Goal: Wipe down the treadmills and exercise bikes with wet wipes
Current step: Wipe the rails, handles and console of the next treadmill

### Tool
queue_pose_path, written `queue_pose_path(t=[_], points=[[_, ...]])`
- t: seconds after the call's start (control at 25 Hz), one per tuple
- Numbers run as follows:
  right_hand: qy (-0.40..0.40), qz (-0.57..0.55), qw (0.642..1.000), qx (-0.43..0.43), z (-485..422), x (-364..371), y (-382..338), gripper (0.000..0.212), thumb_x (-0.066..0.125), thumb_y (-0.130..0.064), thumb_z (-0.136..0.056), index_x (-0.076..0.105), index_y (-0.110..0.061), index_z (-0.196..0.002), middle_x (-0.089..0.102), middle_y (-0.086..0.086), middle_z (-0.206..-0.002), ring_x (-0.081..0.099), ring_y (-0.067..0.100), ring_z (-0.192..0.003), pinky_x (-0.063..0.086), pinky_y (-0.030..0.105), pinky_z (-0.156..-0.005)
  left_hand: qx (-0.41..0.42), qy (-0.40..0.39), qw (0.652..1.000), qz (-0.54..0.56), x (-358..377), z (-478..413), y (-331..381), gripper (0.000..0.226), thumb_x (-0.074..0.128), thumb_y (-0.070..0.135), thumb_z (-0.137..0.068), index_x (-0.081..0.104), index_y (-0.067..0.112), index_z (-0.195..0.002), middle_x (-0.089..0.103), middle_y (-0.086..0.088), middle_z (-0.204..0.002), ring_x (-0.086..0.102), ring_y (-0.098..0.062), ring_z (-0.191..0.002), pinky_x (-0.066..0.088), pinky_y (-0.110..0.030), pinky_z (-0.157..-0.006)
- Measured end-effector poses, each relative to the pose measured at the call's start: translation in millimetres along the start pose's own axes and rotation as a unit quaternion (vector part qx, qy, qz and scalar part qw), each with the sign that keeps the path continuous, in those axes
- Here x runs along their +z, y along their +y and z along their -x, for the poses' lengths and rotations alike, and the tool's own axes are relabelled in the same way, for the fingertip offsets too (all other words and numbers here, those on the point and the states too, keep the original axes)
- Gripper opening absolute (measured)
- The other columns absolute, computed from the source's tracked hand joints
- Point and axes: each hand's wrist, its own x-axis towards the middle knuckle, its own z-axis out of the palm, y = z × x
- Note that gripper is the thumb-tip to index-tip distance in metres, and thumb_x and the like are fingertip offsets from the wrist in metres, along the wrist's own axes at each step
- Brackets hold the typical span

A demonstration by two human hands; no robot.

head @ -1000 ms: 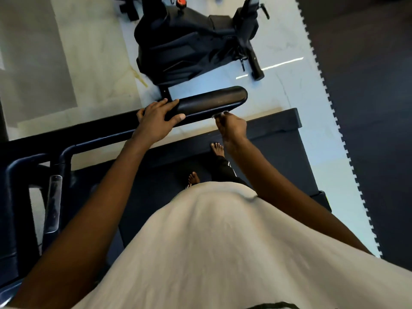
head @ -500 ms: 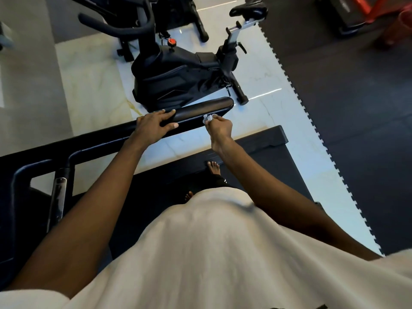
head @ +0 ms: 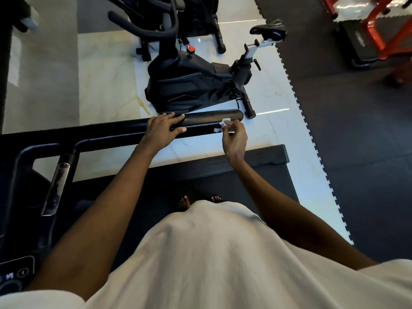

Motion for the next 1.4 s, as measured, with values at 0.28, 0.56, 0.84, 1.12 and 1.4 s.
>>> queue_pose_path(t=[0.28,0.56,0.84,1.12,1.4], points=[[-0.248,0.232,0.860,-0.381,-48,-31,19,0.021,0.046,-0.011,-0.103,0.063,-0.006,-0.114,0.055,0.013,-0.111,0.054,0.028,-0.097,0.051,0.037,-0.081,-0.051,0.066,0.996,0.018,13,10,8,0.057,0.062,0.055,-0.093,0.055,0.030,-0.144,0.051,-0.004,-0.151,0.039,-0.022,-0.144,0.019,-0.043,-0.119],[-0.356,0.327,0.626,-0.611,-109,-42,13,0.035,0.057,0.002,-0.095,0.065,-0.008,-0.128,0.058,0.015,-0.116,0.056,0.031,-0.099,0.050,0.043,-0.078,-0.163,0.193,0.968,0.004,44,43,43,0.052,0.055,0.028,-0.102,0.044,0.020,-0.152,0.032,-0.009,-0.162,0.020,-0.025,-0.153,0.006,-0.042,-0.122],[-0.332,0.430,0.321,-0.776,-118,-28,-8,0.051,0.063,-0.006,-0.091,0.052,0.004,-0.140,0.057,0.019,-0.138,0.057,0.033,-0.120,0.048,0.040,-0.104,-0.217,0.218,0.952,0.004,51,61,42,0.059,0.052,0.026,-0.103,0.032,0.025,-0.158,0.018,-0.008,-0.167,0.010,-0.024,-0.155,0.004,-0.041,-0.123],[-0.321,0.559,0.275,-0.713,-108,-25,-6,0.078,0.038,-0.030,-0.103,-0.014,-0.003,-0.154,-0.007,0.012,-0.167,0.002,0.025,-0.155,0.008,0.041,-0.126,-0.214,0.226,0.950,0.007,54,64,41,0.062,0.052,0.025,-0.103,0.027,0.026,-0.159,0.015,-0.005,-0.168,0.008,-0.021,-0.156,0.000,-0.042,-0.123],[-0.226,0.626,0.155,-0.730,-111,-34,0,0.080,0.032,-0.036,-0.104,-0.017,0.003,-0.152,-0.021,0.016,-0.163,-0.012,0.029,-0.154,-0.001,0.043,-0.126,-0.213,0.265,0.940,-0.027,58,88,7,0.071,0.054,0.017,-0.099,0.021,0.026,-0.161,0.013,-0.006,-0.169,0.008,-0.026,-0.156,0.003,-0.045,-0.124]])
